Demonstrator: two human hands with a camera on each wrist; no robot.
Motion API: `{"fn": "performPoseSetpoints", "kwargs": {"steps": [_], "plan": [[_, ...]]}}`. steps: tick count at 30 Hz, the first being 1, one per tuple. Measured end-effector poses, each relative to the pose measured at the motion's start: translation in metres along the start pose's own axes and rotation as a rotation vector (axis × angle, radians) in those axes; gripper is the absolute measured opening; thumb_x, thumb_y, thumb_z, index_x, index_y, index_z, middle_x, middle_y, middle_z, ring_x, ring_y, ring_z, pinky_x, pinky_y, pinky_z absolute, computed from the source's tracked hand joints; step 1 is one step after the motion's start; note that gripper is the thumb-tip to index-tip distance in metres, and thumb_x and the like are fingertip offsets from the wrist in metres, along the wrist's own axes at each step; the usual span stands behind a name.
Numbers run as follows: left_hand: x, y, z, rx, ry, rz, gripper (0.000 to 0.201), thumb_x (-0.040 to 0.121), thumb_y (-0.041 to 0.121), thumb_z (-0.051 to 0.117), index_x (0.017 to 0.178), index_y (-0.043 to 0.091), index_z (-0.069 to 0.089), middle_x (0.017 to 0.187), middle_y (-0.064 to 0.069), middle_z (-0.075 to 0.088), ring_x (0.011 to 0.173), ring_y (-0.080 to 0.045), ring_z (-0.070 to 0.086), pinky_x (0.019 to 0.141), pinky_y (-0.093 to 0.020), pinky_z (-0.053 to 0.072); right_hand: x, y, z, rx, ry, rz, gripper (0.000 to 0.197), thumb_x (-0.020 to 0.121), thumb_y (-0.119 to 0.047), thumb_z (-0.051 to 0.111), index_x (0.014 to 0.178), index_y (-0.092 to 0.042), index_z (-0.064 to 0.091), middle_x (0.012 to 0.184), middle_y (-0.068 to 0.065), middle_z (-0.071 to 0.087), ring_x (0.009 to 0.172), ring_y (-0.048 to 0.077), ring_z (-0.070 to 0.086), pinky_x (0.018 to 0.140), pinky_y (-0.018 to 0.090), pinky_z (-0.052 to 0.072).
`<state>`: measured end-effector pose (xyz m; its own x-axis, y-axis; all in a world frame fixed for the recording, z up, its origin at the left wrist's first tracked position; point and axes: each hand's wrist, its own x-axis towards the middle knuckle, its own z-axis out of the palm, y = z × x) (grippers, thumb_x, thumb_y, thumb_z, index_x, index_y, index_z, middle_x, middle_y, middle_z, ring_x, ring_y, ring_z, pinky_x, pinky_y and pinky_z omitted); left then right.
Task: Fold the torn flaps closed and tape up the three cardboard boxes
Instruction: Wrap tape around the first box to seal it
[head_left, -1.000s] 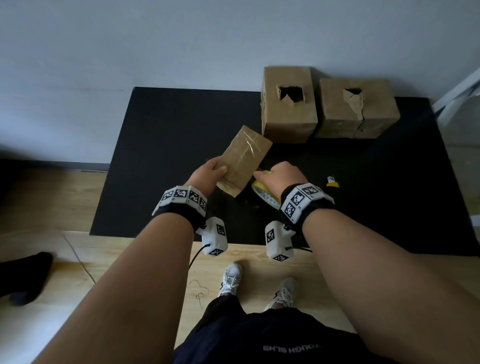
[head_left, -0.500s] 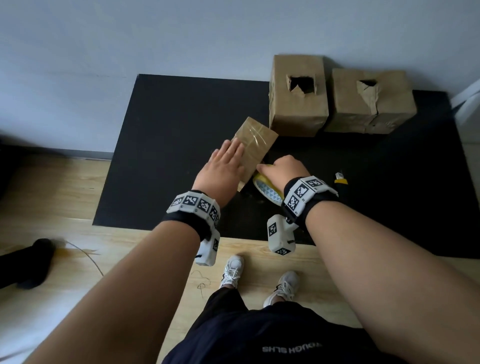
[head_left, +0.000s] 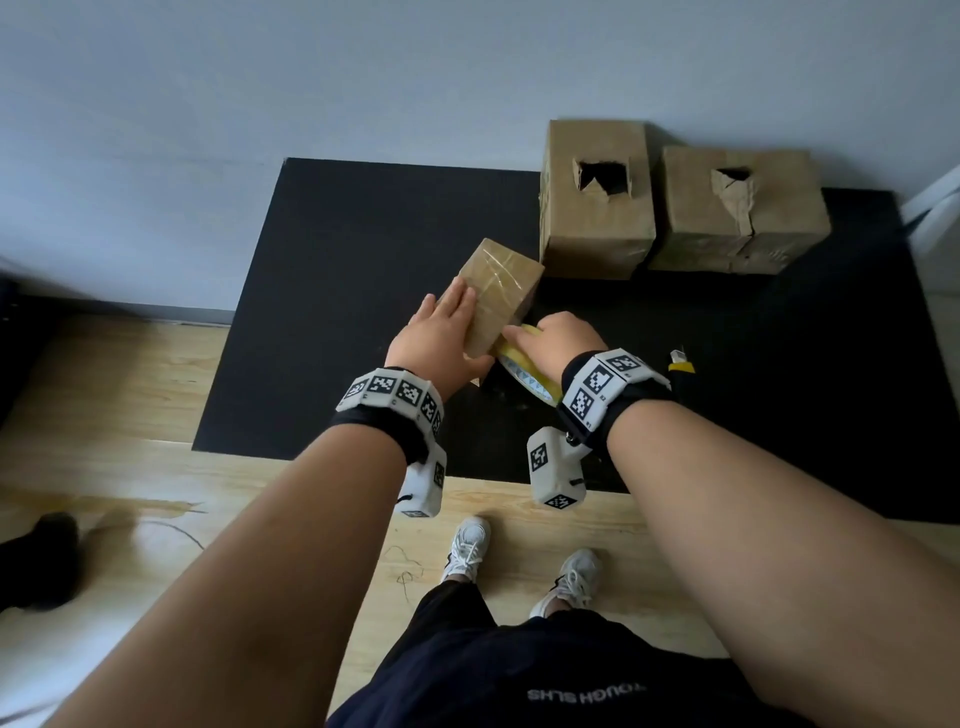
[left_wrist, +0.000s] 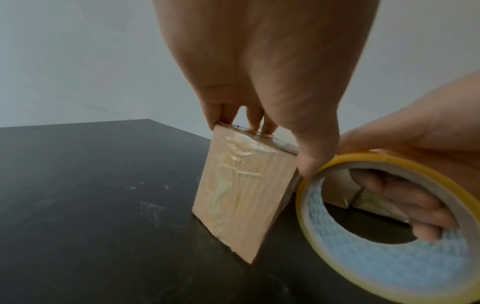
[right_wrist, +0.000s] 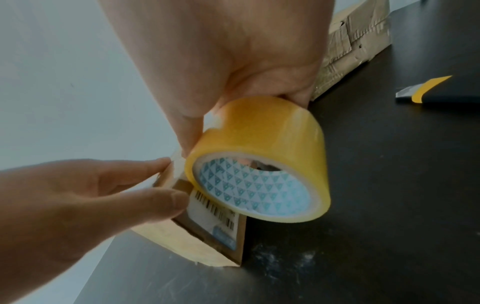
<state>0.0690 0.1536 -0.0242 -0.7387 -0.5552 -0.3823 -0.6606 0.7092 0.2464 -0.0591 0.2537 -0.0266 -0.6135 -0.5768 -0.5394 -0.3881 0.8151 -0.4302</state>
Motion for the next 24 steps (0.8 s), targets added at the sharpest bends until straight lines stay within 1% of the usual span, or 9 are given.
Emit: {"fn": "performPoseSetpoints", "kwargs": {"steps": [3,5,9,11,13,15,18,21,24], "plan": [[0.000,0.001,-0.005,-0.097,0.015,0.002,0.090,0.089,0.046,0.061,0.156,0.023,0.007,0.163,0.009,-0.001,0.147,-0.026,0.016,0.115,-0.037,0.026,-0.004,0.000,-0.008,0.061,0.003,-0.073,0.051,0.090,-0.064,0.051,0.084,-0.015,0.063,0.081,0.003,0.063,0.076,0.022,0.063,0.067,0.031,0.045],[-0.001,-0.001,-0.008,-0.200,0.036,-0.008,0.086,0.088,0.042,0.062,0.156,0.022,0.012,0.163,0.008,0.005,0.145,-0.021,0.023,0.113,-0.033,0.027,-0.008,-0.001,-0.017,0.118,0.026,-0.116,0.049,0.091,-0.061,0.052,0.076,-0.015,0.060,0.078,0.003,0.062,0.073,0.021,0.062,0.064,0.030,0.045],[-0.001,-0.007,-0.009,-0.429,0.039,-0.070,0.079,0.090,0.033,0.062,0.155,0.019,0.018,0.162,0.005,0.012,0.146,-0.015,0.020,0.114,-0.028,0.023,-0.018,-0.008,-0.036,0.237,0.056,-0.244,0.047,0.091,-0.051,0.057,0.065,-0.013,0.057,0.068,0.003,0.058,0.068,0.019,0.059,0.065,0.033,0.046],[-0.001,-0.009,-0.011,-0.521,0.038,-0.104,0.076,0.092,0.030,0.061,0.155,0.019,0.020,0.162,0.005,0.014,0.147,-0.015,0.019,0.115,-0.027,0.020,-0.023,-0.012,-0.042,0.271,0.022,-0.294,0.042,0.091,-0.045,0.059,0.066,-0.012,0.059,0.070,0.004,0.058,0.071,0.020,0.059,0.068,0.035,0.046],[-0.002,-0.013,-0.012,-0.559,0.036,-0.123,0.073,0.092,0.029,0.060,0.155,0.021,0.022,0.161,0.005,0.016,0.146,-0.015,0.020,0.114,-0.027,0.021,-0.026,-0.014,-0.043,0.292,-0.013,-0.316,0.036,0.091,-0.039,0.061,0.077,-0.005,0.065,0.080,0.011,0.063,0.082,0.026,0.062,0.076,0.040,0.050],[-0.003,-0.015,-0.013,-0.574,0.023,-0.128,0.072,0.092,0.029,0.060,0.154,0.023,0.023,0.161,0.006,0.019,0.145,-0.016,0.023,0.114,-0.029,0.024,-0.026,-0.012,-0.040,0.300,-0.027,-0.309,0.032,0.090,-0.034,0.062,0.078,-0.005,0.065,0.085,0.015,0.064,0.084,0.028,0.062,0.078,0.041,0.051],[-0.004,-0.018,-0.015,-0.602,-0.024,-0.134,0.072,0.092,0.028,0.059,0.154,0.026,0.023,0.160,0.007,0.020,0.142,-0.019,0.030,0.109,-0.030,0.030,-0.021,0.001,-0.032,0.187,-0.024,-0.247,0.036,0.088,-0.041,0.063,0.066,-0.013,0.058,0.074,0.005,0.060,0.072,0.020,0.060,0.068,0.034,0.048],[-0.005,-0.017,-0.017,-0.620,-0.062,-0.133,0.072,0.093,0.029,0.058,0.154,0.028,0.021,0.160,0.008,0.020,0.140,-0.019,0.032,0.106,-0.030,0.032,-0.020,0.022,-0.022,0.027,-0.034,-0.111,0.045,0.085,-0.057,0.062,0.077,-0.013,0.067,0.078,0.003,0.066,0.074,0.020,0.065,0.070,0.036,0.054],[-0.004,-0.017,-0.017,-0.658,-0.058,-0.157,0.069,0.094,0.028,0.057,0.154,0.029,0.023,0.154,0.004,0.032,0.130,-0.017,0.043,0.095,-0.026,0.037,-0.021,0.028,-0.015,0.086,-0.025,-0.102,0.051,0.084,-0.062,0.061,0.081,-0.012,0.069,0.080,0.005,0.069,0.074,0.020,0.067,0.075,0.037,0.055]]}}
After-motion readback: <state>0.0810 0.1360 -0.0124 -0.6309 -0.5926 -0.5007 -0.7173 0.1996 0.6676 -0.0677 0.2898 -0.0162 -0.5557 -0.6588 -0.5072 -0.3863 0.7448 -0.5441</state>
